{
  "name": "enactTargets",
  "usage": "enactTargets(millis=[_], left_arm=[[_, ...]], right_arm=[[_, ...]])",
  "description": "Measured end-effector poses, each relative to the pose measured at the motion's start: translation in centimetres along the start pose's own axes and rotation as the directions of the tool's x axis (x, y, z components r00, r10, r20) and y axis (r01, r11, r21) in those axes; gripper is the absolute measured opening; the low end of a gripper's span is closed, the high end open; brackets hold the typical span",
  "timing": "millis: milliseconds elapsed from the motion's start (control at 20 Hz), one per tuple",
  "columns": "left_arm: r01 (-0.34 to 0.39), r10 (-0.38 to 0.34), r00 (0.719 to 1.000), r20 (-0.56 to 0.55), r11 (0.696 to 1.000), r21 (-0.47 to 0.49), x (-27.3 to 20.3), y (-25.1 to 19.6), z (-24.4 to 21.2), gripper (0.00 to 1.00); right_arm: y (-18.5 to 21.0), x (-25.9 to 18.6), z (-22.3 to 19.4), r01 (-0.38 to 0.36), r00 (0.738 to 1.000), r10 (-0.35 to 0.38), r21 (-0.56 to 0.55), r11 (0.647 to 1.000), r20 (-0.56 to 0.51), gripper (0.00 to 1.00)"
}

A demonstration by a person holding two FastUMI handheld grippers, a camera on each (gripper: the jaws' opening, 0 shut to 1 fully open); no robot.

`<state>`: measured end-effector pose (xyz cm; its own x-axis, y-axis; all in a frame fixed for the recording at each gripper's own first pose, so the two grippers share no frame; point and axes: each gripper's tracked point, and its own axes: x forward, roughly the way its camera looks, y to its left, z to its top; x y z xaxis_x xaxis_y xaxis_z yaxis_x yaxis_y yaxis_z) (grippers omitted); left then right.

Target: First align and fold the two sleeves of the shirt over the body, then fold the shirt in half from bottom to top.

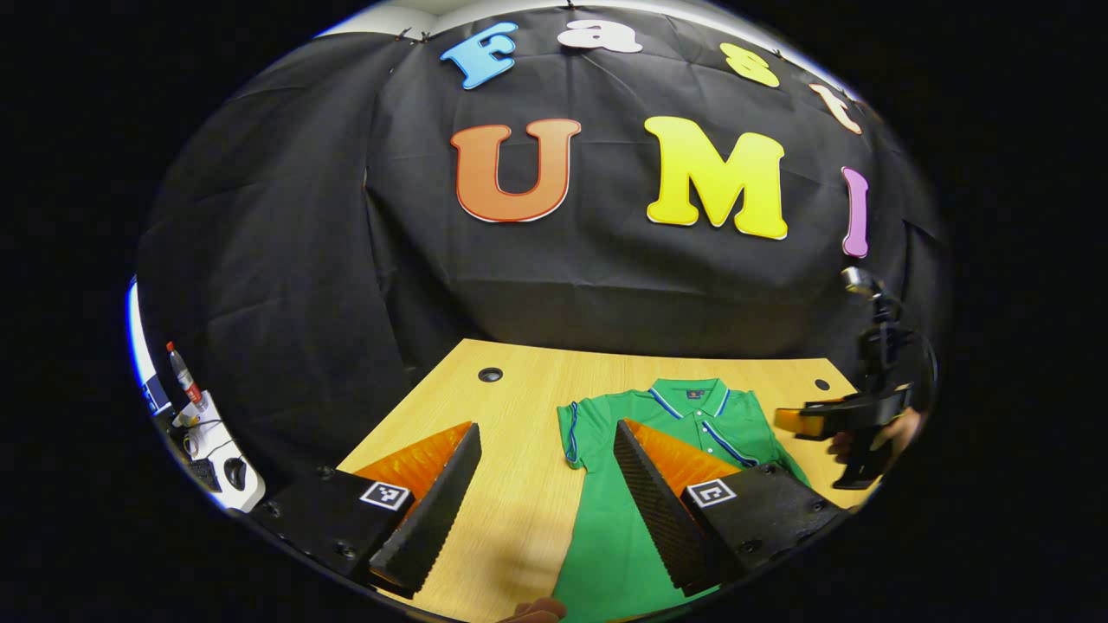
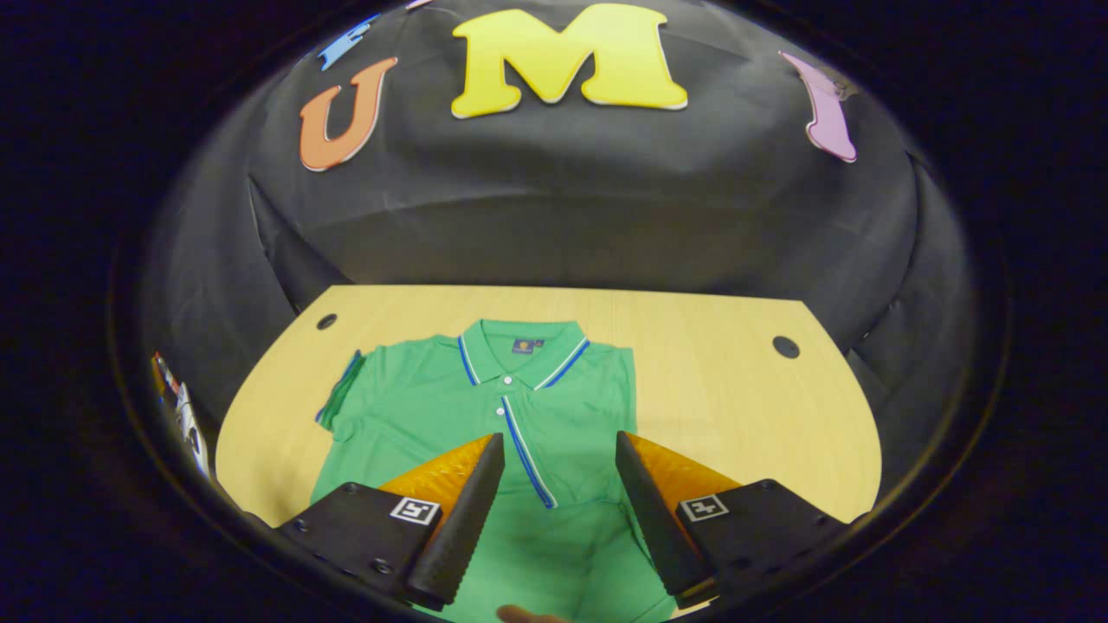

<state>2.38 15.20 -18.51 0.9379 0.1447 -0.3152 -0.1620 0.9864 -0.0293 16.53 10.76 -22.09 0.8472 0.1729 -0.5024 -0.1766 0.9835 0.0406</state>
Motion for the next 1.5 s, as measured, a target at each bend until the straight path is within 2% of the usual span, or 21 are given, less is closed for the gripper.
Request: enactTargets(millis=[50, 150, 200, 250, 500, 600, 700, 900, 1100, 1150, 1200, 1350, 1500], left_arm=[[0.009, -0.009, 1.000, -0.003, 1.000, 0.004, 1.3, -0.1, 0.0, 1.00], [0.024, -0.023, 0.999, -0.029, 1.000, 0.010, 4.3, -0.3, -0.5, 1.00], [0.023, -0.022, 0.999, -0.044, 1.000, 0.009, 5.7, -0.4, -0.9, 1.00], [0.028, -0.028, 0.998, -0.056, 1.000, 0.004, 7.0, -0.7, -1.2, 1.00], [0.042, -0.044, 0.989, -0.143, 0.999, -0.014, 14.6, -2.0, -4.5, 1.00], [0.039, -0.042, 0.979, -0.198, 0.999, -0.019, 17.3, -2.3, -6.7, 1.00], [0.040, -0.039, 0.968, -0.248, 0.999, 0.001, 19.4, -2.5, -8.9, 1.00], [0.052, -0.039, 0.953, -0.300, 0.998, 0.036, 22.8, -3.0, -11.5, 1.00], [0.041, -0.040, 0.947, -0.319, 0.999, -0.003, 25.0, -3.4, -11.8, 0.99], [0.031, -0.033, 0.943, -0.330, 0.999, -0.011, 25.5, -3.4, -12.1, 0.92], [0.023, -0.025, 0.940, -0.341, 1.000, -0.011, 25.8, -3.4, -12.2, 0.90], [0.012, -0.015, 0.937, -0.350, 1.000, -0.011, 26.3, -3.1, -12.0, 0.84], [0.018, -0.021, 0.917, -0.398, 1.000, -0.011, 26.1, -3.4, -13.2, 0.70]], right_arm=[[-0.7, -1.7, 0.9, 0.003, 1.000, -0.003, 0.000, 1.000, 0.029, 0.91], [-2.5, -4.9, 2.3, 0.029, 0.996, -0.029, -0.005, 1.000, 0.079, 0.95], [-3.1, -6.7, 3.0, 0.032, 0.994, -0.031, -0.003, 0.999, 0.101, 0.93], [-3.9, -8.5, 3.5, 0.040, 0.992, -0.040, 0.002, 0.999, 0.121, 0.97], [-6.7, -15.7, 3.4, 0.093, 0.982, -0.100, 0.049, 0.994, 0.162, 0.93], [-8.1, -17.6, 2.0, 0.133, 0.980, -0.134, 0.014, 0.991, 0.144, 0.95], [-9.1, -19.2, 0.4, 0.175, 0.978, -0.171, -0.027, 0.984, 0.116, 0.93], [-9.2, -20.5, -2.3, 0.225, 0.973, -0.223, -0.030, 0.974, 0.062, 0.95], [-6.4, -19.6, -3.6, 0.193, 0.981, -0.193, 0.002, 0.981, 0.017, 0.94], [-5.8, -19.8, -3.6, 0.184, 0.983, -0.184, 0.007, 0.983, 0.020, 0.94], [-4.8, -19.7, -3.6, 0.168, 0.985, -0.168, 0.011, 0.986, 0.022, 0.96], [-3.7, -19.1, -3.3, 0.147, 0.989, -0.146, -0.010, 0.989, 0.023, 0.94], [-3.3, -18.8, -3.5, 0.139, 0.990, -0.139, -0.003, 0.990, 0.014, 0.96]])
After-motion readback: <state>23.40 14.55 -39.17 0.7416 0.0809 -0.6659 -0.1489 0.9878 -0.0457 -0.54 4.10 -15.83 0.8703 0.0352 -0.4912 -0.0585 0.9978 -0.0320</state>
